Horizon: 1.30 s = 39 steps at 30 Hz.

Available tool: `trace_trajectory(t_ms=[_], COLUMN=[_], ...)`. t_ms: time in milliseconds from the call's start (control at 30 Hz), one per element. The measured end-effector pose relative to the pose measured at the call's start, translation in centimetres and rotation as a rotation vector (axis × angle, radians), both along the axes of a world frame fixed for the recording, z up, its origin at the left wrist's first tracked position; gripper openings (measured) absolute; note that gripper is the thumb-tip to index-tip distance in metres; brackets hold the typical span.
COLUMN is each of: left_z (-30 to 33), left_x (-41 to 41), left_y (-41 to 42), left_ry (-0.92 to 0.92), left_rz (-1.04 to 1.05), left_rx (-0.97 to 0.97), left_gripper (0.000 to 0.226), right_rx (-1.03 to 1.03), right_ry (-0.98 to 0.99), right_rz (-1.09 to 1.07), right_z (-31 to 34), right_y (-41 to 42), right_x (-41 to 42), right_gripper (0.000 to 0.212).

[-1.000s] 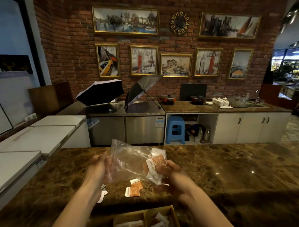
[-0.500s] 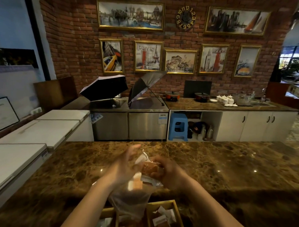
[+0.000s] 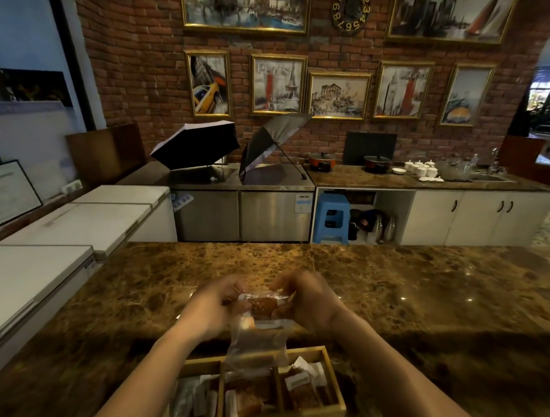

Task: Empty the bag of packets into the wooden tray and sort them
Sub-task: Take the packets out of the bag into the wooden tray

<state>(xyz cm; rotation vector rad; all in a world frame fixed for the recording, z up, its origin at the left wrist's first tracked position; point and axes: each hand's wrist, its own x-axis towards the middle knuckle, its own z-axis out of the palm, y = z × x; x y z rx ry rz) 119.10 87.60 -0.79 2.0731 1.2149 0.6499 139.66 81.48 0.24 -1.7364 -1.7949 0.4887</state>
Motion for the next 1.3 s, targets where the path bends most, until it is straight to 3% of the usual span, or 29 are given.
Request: trace_trajectory(t_ms=[600, 1167, 1300], left_z=[0.1, 0.6, 1.3], left_x=[-0.8, -0.1, 1.3], left_y=[-0.4, -0.6, -0.8], left_ry=[-0.037, -0.104, -0.144], left_rz=[0.048, 0.070, 0.028], left_rx=[-0.037, 0.001, 0.022], left_gripper=[0.013, 0.008, 0.019], right_rx=[0.051, 0.102, 0.110], right_ry=[-0.122, -0.115, -0.117], right_rz=[0.125, 0.121, 0.072], right_z=[1.1, 1.6, 2.9], right_y=[-0.4, -0.7, -1.3], right_x=[0.1, 0.6, 1.9], right_gripper=[0.006, 0.019, 0.010])
